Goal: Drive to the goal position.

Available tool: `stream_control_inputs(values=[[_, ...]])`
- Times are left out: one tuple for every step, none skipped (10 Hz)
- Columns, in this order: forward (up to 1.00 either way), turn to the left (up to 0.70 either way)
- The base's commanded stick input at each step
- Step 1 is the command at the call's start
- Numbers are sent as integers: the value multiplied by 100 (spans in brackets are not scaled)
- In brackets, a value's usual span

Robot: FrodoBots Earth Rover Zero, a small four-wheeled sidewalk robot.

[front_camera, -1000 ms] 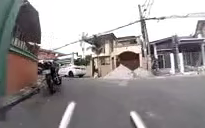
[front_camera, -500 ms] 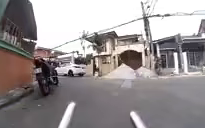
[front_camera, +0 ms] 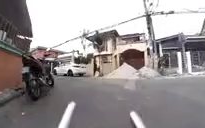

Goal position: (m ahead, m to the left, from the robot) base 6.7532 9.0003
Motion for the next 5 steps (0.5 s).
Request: stream_control_inputs(values=[[85,0],[85,0],[85,0],[85,0],[85,1]])
